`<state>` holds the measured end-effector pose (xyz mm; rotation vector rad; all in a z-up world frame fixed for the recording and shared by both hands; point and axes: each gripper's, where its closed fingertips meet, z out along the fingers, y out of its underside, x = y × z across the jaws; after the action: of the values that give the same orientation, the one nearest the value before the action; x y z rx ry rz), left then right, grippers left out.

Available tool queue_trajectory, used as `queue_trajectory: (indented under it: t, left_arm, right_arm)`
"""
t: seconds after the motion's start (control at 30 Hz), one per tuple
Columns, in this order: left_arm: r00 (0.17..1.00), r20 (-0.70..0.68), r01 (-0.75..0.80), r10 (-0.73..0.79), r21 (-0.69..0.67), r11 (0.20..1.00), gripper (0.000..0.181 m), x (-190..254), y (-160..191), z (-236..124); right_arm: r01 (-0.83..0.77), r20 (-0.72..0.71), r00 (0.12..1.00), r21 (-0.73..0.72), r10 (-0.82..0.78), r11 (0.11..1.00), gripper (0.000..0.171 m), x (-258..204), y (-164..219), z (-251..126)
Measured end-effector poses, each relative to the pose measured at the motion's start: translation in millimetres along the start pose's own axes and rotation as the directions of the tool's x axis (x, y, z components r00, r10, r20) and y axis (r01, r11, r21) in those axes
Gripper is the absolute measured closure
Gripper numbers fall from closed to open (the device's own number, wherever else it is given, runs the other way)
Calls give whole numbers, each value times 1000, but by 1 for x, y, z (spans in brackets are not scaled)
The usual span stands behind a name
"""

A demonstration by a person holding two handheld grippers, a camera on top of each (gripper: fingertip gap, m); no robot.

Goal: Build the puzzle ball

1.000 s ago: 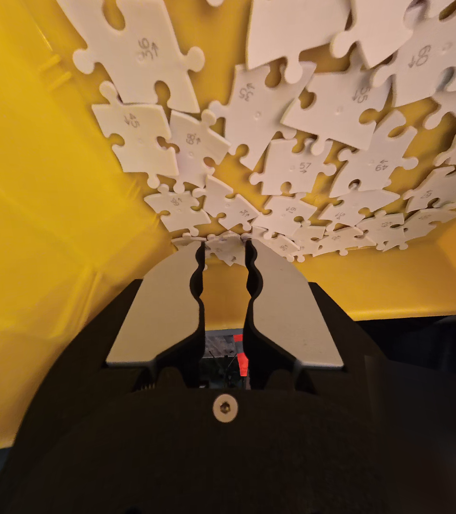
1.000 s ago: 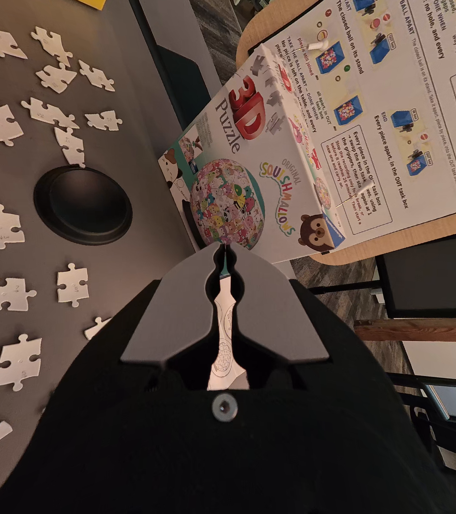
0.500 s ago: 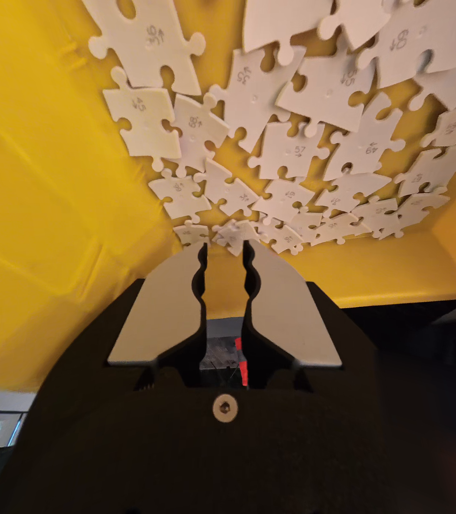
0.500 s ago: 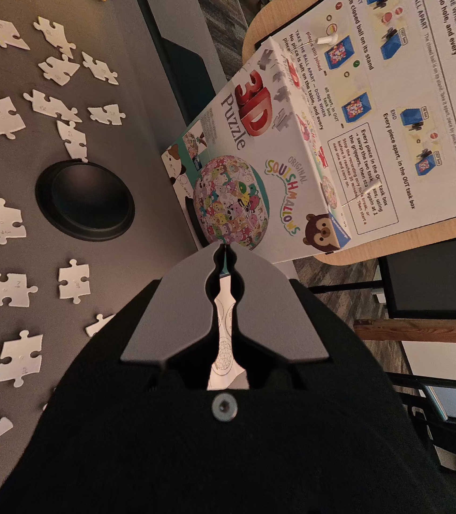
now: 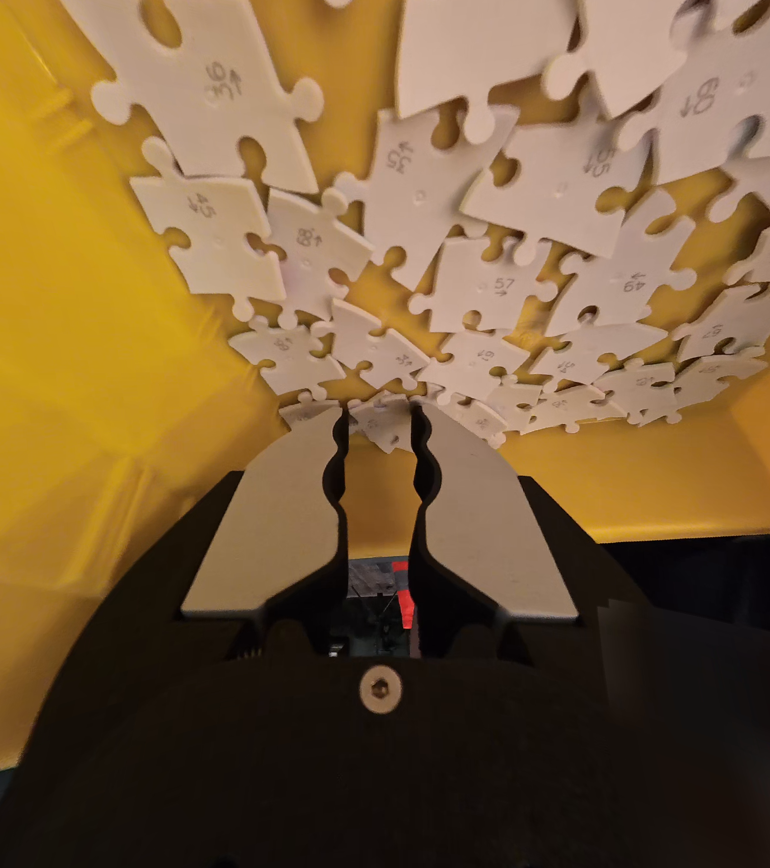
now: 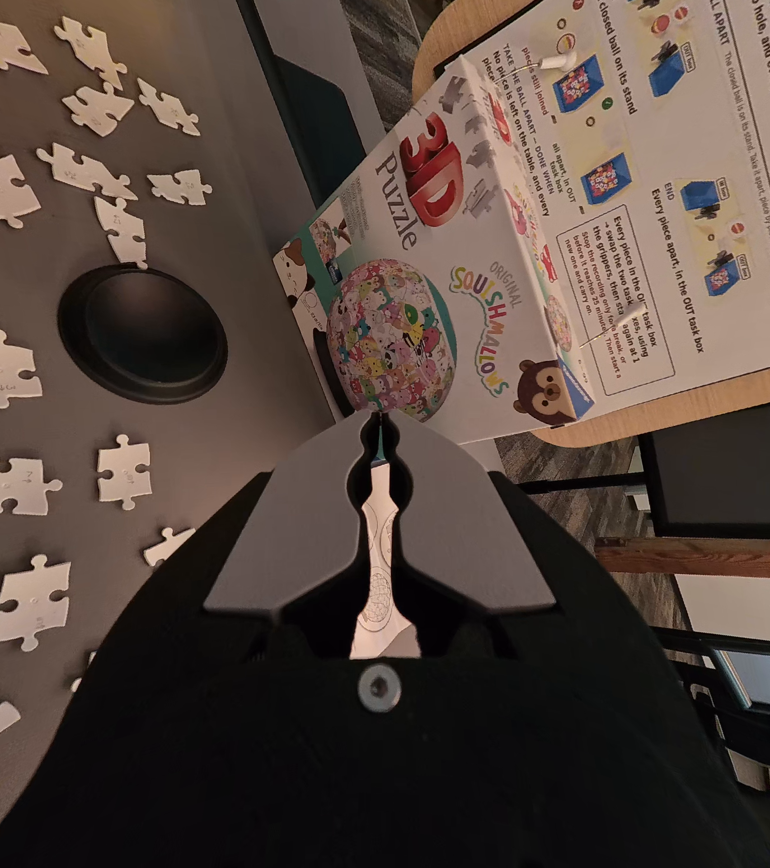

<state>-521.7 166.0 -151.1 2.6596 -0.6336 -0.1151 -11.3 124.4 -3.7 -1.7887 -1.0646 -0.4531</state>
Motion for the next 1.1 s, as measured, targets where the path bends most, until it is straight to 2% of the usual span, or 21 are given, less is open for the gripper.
queue_trajectory:
  t: [0.37,0.67,1.1]
  left_arm:
    - [1000,16,-22,21,52,998,157,-3,-3,-8]
    - [999,50,11,-22,207,978,158,-14,-9,-33]
    - [995,96,5,-25,203,979,158,-17,-6,-36]
  right_arm:
    - [4,2,1000,-2,-4,1000,169,-1,0,1]
    - [11,9,1000,-5,-11,1000,169,-3,0,2]
    - [11,14,1000,-12,-11,1000,169,-4,2,3]
